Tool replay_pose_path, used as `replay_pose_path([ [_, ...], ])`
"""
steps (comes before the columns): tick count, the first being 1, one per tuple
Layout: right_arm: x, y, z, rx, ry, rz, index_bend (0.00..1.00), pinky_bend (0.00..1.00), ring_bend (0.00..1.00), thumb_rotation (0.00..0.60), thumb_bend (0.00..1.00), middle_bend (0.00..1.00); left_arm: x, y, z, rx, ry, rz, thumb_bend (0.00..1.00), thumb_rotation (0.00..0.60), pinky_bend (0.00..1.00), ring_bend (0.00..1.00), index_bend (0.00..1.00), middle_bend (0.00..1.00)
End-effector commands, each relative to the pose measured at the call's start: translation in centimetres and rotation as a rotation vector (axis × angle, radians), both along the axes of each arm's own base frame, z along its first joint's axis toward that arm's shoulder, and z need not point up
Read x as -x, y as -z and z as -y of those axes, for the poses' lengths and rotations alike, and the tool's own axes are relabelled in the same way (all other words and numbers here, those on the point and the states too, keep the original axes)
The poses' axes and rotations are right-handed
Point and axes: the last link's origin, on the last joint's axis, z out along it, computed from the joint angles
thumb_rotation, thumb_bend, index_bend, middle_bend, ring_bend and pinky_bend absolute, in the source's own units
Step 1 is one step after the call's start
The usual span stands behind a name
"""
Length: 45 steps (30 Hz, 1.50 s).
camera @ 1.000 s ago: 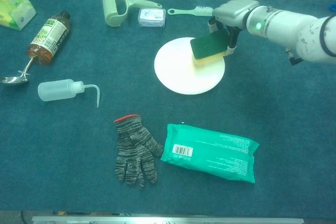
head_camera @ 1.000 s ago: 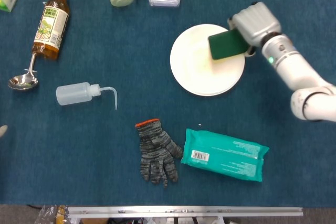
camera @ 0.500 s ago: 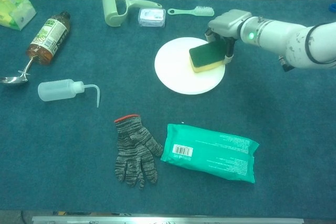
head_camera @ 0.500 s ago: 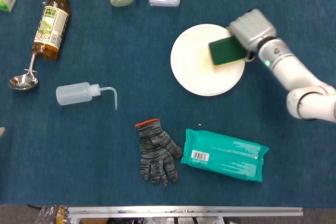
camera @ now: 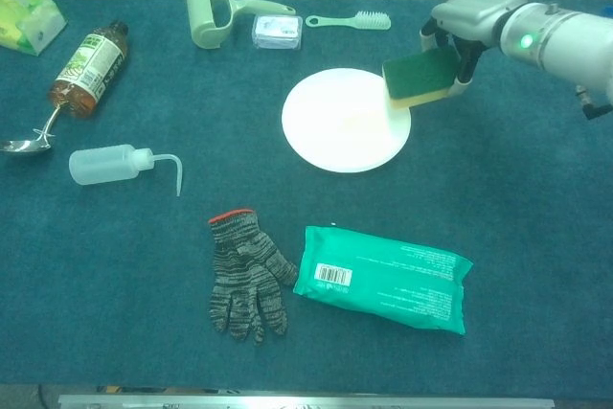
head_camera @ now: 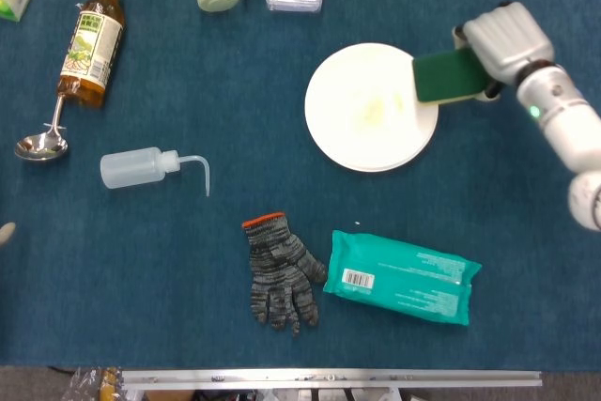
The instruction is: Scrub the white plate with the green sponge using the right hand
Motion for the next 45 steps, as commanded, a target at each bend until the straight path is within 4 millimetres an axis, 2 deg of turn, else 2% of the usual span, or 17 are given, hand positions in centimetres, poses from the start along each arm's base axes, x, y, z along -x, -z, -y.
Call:
replay_pose_path([
  [1,1.1,-2.9,-2.8,0.03,-0.009,0.045,0.43,0.25,0.51,0.6,0.09,0.63,-0.1,0.0,0.0,0.002,0.002,0.0,0.0,0.6,0.04,0.0,0.05,0.0],
  [7,3.4,-5.1,-7.4,0.024,-0.002,0.035,0.43,0.25,0.51,0.6,0.08,0.63,-0.4,0.0,-0.3,0.004,0.016,0.001,0.0,0.6,0.04,0.0,0.05,0.0],
  [11,5.0,-5.8,-10.2,0.023,0.012,0.034,0.43,0.25,0.51,0.6,0.08,0.63,-0.8,0.2,-0.6,0.008,0.029,0.001,0.0,0.6,0.04,0.0,0.05,0.0],
  [17,7.9,-5.6,-14.2,-0.003,0.039,0.01,0.43,0.25,0.51,0.6,0.08,0.63,-1.3,0.3,-1.0,0.014,0.038,-0.002,0.0,0.6,0.04,0.0,0.05,0.0],
  [20,9.3,-5.1,-15.3,-0.024,0.07,-0.006,0.43,0.25,0.51,0.6,0.08,0.63,-1.4,0.4,-1.1,0.018,0.042,-0.001,0.0,0.6,0.04,0.0,0.05,0.0],
  [24,10.7,-4.5,-15.7,-0.045,0.116,-0.014,0.43,0.25,0.51,0.6,0.08,0.63,-1.5,0.7,-1.1,0.025,0.042,0.0,0.0,0.6,0.04,0.0,0.05,0.0],
  [26,11.4,-4.2,-15.8,-0.069,0.148,-0.024,0.42,0.25,0.48,0.6,0.03,0.58,-1.5,0.7,-1.1,0.026,0.041,0.001,0.0,0.6,0.04,0.0,0.05,0.0],
  [29,11.9,-4.0,-15.7,-0.112,0.203,-0.042,0.23,0.25,0.33,0.6,0.0,0.4,-1.4,0.7,-1.1,0.025,0.034,0.001,0.0,0.6,0.04,0.0,0.05,0.0],
  [30,12.0,-3.9,-15.7,-0.122,0.216,-0.048,0.12,0.25,0.27,0.6,0.0,0.32,-1.3,0.7,-1.0,0.024,0.033,0.002,0.0,0.6,0.04,0.0,0.05,0.0],
  [32,12.0,-3.8,-15.6,-0.133,0.236,-0.053,0.02,0.25,0.19,0.6,0.0,0.19,-1.2,0.7,-1.0,0.023,0.031,0.004,0.0,0.6,0.04,0.0,0.05,0.0],
  [37,11.9,-4.0,-15.7,-0.136,0.272,-0.057,0.0,0.25,0.1,0.6,0.0,0.01,-1.0,0.7,-0.8,0.024,0.025,0.008,0.0,0.6,0.04,0.0,0.05,0.0],
  [42,11.2,-4.9,-15.8,-0.098,0.296,-0.012,0.0,0.25,0.08,0.6,0.0,0.0,-1.1,0.7,-1.0,0.021,0.035,0.01,0.0,0.6,0.04,0.0,0.05,0.0],
  [45,10.4,-6.2,-15.8,-0.016,0.264,0.051,0.0,0.26,0.08,0.6,0.0,0.0,-1.6,0.5,-1.2,0.008,0.059,0.008,0.0,0.6,0.04,0.0,0.05,0.0],
])
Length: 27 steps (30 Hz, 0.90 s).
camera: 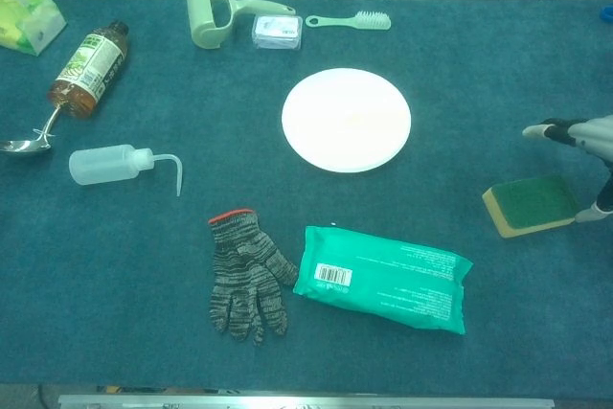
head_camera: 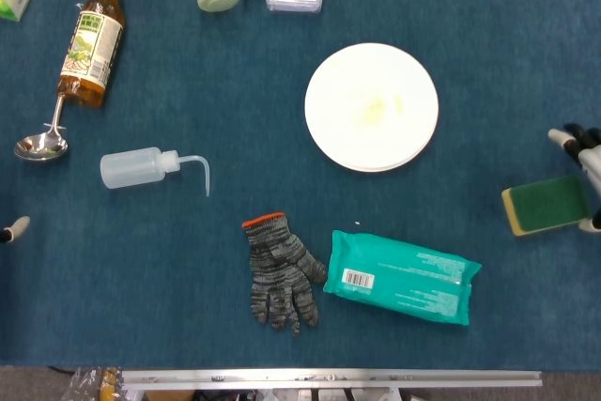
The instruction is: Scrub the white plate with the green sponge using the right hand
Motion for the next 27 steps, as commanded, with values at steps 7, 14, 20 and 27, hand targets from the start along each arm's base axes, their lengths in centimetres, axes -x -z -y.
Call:
replay_pose_path([
  [7,-1.0,-6.2,-2.4,0.335,-0.144,-0.051,0.0,0.27,0.08,0.6,0.0,0.08,-2.8,-1.6,-1.2,-0.112,0.122,0.009,0.0,0.6,0.04,0.0,0.08,0.0],
  [14,-0.1,-9.9,-7.9,0.526,-0.098,-0.028,0.11,0.28,0.08,0.6,0.0,0.2,-5.4,-2.2,-1.9,-0.199,0.225,-0.009,0.0,0.6,0.04,0.0,0.16,0.0],
  [20,0.8,-12.0,-11.5,0.661,-0.06,-0.013,0.13,0.28,0.1,0.6,0.0,0.23,-6.9,-2.2,-2.1,-0.212,0.273,-0.028,0.0,0.6,0.04,0.0,0.17,0.0],
  [27,1.5,-13.4,-15.9,0.817,0.005,-0.132,0.13,0.28,0.13,0.6,0.0,0.26,-7.5,-2.0,-1.8,-0.224,0.284,-0.056,0.0,0.6,0.09,0.0,0.18,0.0],
])
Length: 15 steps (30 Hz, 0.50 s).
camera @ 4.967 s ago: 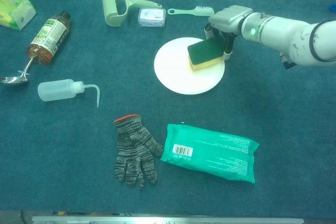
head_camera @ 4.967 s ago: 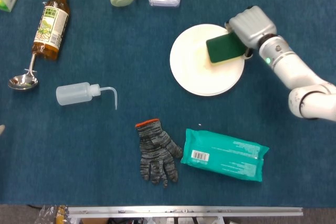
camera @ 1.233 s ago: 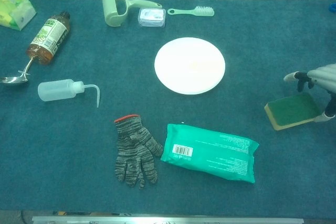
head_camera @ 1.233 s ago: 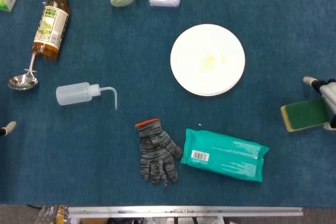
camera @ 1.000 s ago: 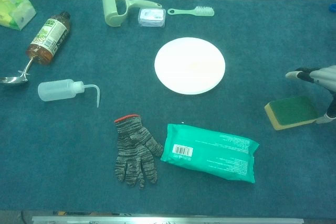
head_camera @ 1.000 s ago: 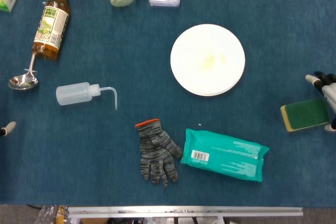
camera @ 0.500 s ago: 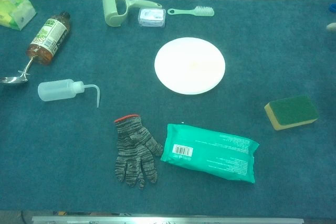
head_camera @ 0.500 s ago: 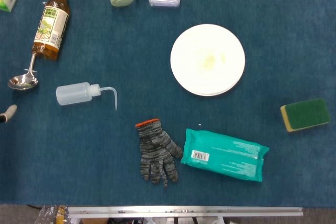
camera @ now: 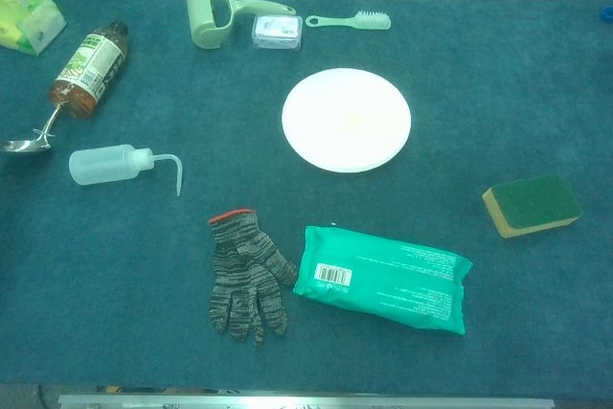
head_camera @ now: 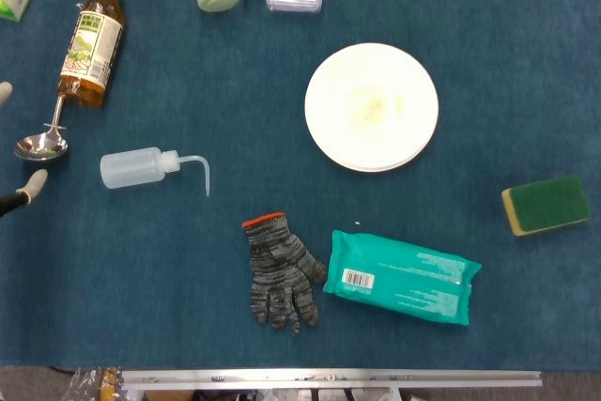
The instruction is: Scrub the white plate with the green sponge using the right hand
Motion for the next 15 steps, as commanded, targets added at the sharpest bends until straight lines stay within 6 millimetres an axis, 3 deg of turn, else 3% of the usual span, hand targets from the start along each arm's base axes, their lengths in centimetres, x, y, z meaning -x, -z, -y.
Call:
replay_pose_path([
  [1,0.3,-0.4,-2.8,0.086,0.067,-0.077,0.13,0.28,0.13,0.6,0.0,0.26,-0.1,0.2,0.2,-0.002,-0.004,-0.007,0.0,0.6,0.1,0.0,0.18,0.0],
  [7,0.3,-0.3,-5.4,0.178,0.117,-0.075,0.14,0.28,0.13,0.6,0.0,0.26,-0.2,0.0,0.7,-0.028,-0.006,0.019,0.0,0.6,0.09,0.0,0.2,0.01],
  [15,2.5,0.4,-5.7,0.157,0.187,-0.024,0.15,0.28,0.13,0.6,0.0,0.26,1.0,0.3,1.2,-0.047,-0.043,0.006,0.0,0.6,0.09,0.0,0.2,0.02],
])
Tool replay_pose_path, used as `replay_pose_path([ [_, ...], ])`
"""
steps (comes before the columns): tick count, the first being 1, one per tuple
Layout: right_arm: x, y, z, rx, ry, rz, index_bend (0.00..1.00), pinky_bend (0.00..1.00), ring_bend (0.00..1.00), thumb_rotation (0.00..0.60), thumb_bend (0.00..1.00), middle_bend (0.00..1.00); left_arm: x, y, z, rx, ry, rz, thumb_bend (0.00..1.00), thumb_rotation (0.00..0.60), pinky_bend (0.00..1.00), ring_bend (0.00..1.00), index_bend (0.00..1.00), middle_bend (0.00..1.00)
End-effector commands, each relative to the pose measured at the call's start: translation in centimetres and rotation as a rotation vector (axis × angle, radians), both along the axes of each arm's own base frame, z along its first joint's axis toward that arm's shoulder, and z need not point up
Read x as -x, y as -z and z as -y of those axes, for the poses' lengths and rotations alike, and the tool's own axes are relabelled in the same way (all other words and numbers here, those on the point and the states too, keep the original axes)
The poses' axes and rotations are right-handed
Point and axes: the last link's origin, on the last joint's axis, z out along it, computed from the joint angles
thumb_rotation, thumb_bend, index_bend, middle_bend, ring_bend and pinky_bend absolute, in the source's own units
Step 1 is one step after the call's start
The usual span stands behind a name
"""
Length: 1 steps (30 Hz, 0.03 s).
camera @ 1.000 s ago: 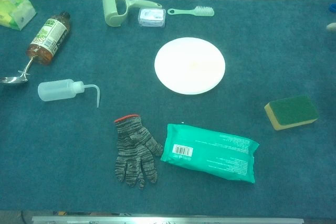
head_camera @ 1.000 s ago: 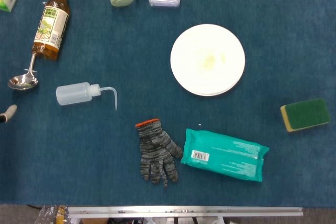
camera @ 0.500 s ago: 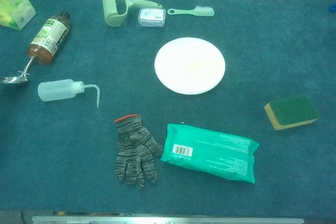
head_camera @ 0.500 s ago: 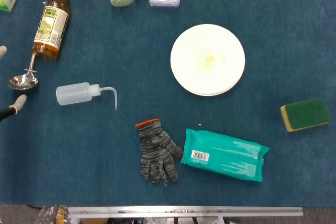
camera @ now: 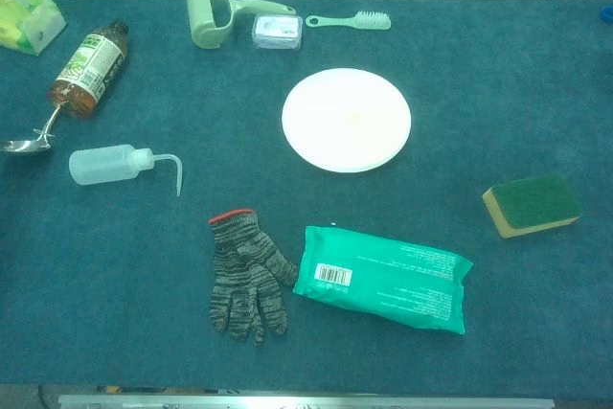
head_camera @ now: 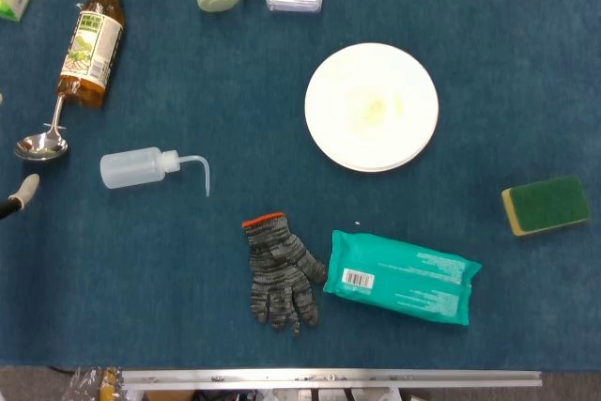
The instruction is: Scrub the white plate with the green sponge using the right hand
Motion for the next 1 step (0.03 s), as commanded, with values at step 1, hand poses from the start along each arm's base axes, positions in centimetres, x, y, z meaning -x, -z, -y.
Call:
replay_pose_path([
  [1,1.18,0.37,0.22,-0.014,0.03,0.035,0.15,0.28,0.13,0.6,0.0,0.26,0.66,0.29,0.27,-0.001,-0.021,-0.003,0.0,0.6,0.09,0.0,0.2,0.02],
])
